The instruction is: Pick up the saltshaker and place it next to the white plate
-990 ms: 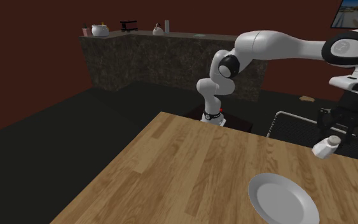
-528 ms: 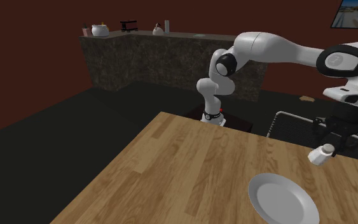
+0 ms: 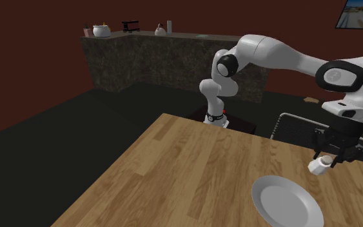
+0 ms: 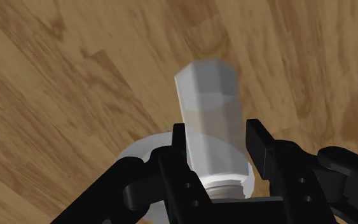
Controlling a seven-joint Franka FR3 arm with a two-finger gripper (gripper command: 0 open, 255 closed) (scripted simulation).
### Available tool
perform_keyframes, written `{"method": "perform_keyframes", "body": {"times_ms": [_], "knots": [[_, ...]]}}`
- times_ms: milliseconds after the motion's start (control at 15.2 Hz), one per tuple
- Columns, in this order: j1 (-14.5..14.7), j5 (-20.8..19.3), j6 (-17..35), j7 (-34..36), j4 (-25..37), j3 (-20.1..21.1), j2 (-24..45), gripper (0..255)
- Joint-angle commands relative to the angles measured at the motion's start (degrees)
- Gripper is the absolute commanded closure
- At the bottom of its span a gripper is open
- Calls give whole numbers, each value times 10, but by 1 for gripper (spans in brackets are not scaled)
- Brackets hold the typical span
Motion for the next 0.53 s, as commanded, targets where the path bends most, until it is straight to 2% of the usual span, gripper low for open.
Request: {"method": "perform_keyframes", "body": {"times_ms": [0,462], "knots": [[-7,0,18,5,-22,0,-2,255],[-16,-8,60,20,-64,-3,4,255]]}}
